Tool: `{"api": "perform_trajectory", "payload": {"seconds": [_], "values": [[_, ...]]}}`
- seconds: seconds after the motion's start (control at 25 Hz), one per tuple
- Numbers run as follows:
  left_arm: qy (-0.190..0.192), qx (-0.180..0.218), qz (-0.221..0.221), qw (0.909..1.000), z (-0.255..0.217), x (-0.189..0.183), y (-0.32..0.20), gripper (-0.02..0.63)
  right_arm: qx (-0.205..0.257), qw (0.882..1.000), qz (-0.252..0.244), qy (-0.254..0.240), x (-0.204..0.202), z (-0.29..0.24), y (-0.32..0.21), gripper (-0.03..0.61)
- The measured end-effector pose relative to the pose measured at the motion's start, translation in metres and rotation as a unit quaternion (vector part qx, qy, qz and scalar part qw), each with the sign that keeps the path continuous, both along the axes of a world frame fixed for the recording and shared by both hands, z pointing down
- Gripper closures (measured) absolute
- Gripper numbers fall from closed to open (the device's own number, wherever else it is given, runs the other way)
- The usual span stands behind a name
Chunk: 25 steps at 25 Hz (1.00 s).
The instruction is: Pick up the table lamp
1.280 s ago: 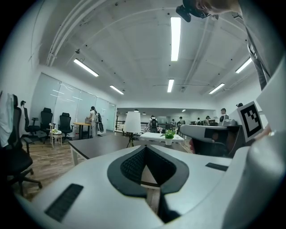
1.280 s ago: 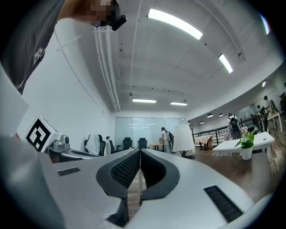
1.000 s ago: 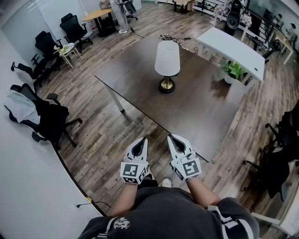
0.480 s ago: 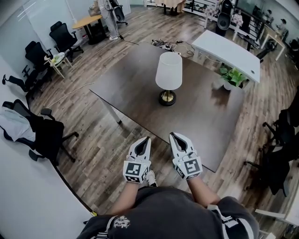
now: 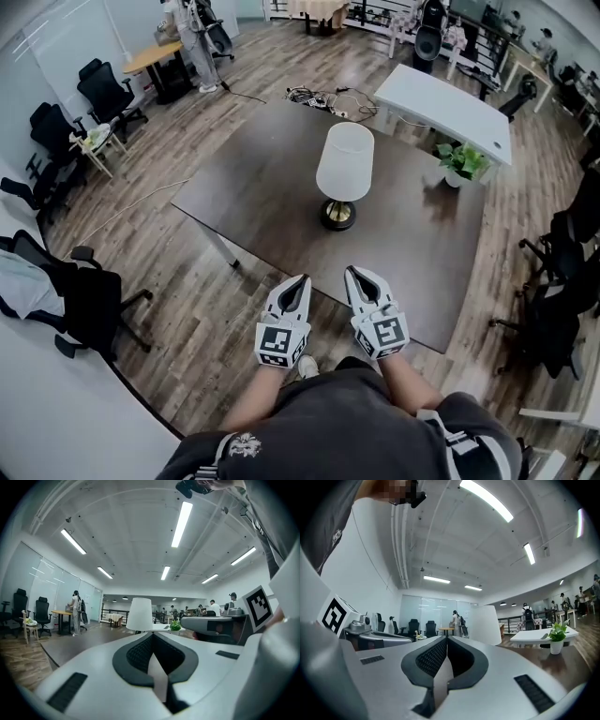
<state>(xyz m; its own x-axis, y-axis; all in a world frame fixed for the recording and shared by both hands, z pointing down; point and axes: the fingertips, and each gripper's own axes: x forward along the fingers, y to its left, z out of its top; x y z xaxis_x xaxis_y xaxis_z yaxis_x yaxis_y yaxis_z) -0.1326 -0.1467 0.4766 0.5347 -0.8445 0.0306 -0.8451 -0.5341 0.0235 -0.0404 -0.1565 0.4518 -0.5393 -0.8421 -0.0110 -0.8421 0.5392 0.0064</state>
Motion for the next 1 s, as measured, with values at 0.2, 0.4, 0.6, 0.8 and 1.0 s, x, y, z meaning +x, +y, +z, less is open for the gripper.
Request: {"api": "perform_trajectory", "payload": {"seconds": [0.2, 0.4, 0.6, 0.8, 1.0], "values": [[0.000, -0.003, 0.010, 0.9999, 0.006, 0.000, -0.025, 0.607, 0.002, 1.000, 0.015, 0.003, 0.003, 0.000, -0.021, 0.552], [-0.005, 0.003, 0.010, 0.9999, 0.011, 0.004, -0.052, 0.607, -0.004, 1.000, 0.027, 0.001, 0.013, 0.004, -0.043, 0.552], [0.010, 0.005, 0.017, 0.9998, 0.002, 0.021, -0.086, 0.607, -0.001, 1.000, 0.025, 0.000, 0.026, 0.002, -0.074, 0.552], [-0.003, -0.006, 0.009, 0.9999, 0.011, 0.035, -0.118, 0.607, -0.004, 1.000, 0.017, -0.005, 0.040, 0.006, -0.109, 0.552], [-0.023, -0.017, 0.004, 0.9996, 0.027, 0.053, -0.145, 0.607, -0.013, 1.000, 0.003, -0.011, 0.053, 0.018, -0.134, 0.552]]}}
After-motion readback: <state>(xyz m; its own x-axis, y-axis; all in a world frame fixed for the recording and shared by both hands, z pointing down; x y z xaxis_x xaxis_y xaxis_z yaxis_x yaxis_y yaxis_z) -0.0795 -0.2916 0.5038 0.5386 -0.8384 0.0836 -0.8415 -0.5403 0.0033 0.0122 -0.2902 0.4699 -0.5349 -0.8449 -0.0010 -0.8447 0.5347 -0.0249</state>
